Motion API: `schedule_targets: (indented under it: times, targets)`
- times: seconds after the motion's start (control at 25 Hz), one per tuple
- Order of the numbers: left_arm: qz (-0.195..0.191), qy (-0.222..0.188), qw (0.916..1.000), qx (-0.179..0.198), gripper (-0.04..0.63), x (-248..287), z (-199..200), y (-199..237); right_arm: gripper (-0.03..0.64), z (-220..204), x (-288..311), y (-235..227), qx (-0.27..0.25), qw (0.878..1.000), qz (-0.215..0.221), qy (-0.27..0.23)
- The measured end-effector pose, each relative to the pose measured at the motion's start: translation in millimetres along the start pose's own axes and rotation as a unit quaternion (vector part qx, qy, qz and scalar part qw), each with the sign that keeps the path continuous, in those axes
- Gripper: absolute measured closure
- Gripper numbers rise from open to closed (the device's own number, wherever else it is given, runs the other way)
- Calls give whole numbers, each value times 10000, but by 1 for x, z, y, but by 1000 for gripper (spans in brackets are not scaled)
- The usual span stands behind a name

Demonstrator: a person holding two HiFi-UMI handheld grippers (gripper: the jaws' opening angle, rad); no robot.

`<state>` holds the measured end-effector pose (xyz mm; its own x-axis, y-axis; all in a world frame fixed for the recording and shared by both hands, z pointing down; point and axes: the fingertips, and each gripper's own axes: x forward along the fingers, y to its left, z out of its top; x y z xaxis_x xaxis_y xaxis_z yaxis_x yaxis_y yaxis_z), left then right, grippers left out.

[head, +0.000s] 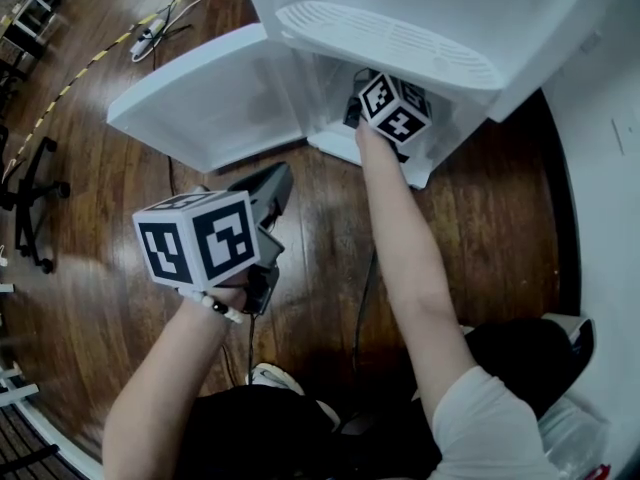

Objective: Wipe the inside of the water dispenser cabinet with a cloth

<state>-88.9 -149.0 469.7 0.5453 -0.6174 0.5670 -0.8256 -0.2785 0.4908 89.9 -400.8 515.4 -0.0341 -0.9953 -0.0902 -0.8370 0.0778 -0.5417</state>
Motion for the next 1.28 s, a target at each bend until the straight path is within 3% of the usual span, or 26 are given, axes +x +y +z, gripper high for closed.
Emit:
schedule_targets:
  times: [0.36,0.92,1.08,1.28]
  targets:
    - [46,10,10000,64,606,0,1,-6,571,-51,-11,-50,177,9936,-736,834]
    - [220,48,9997,22,606,1,0,-1,568,-107,-24,-82,520,9782,-1200,1615]
    - [213,110,9997,25,606,2,-2,-1,568,-104,-25,-84,539,9787,-1227,1553]
    - [157,89,9998,32,606,1,0,-5,569,-66,-25,-77,321,9863,-1258,1017]
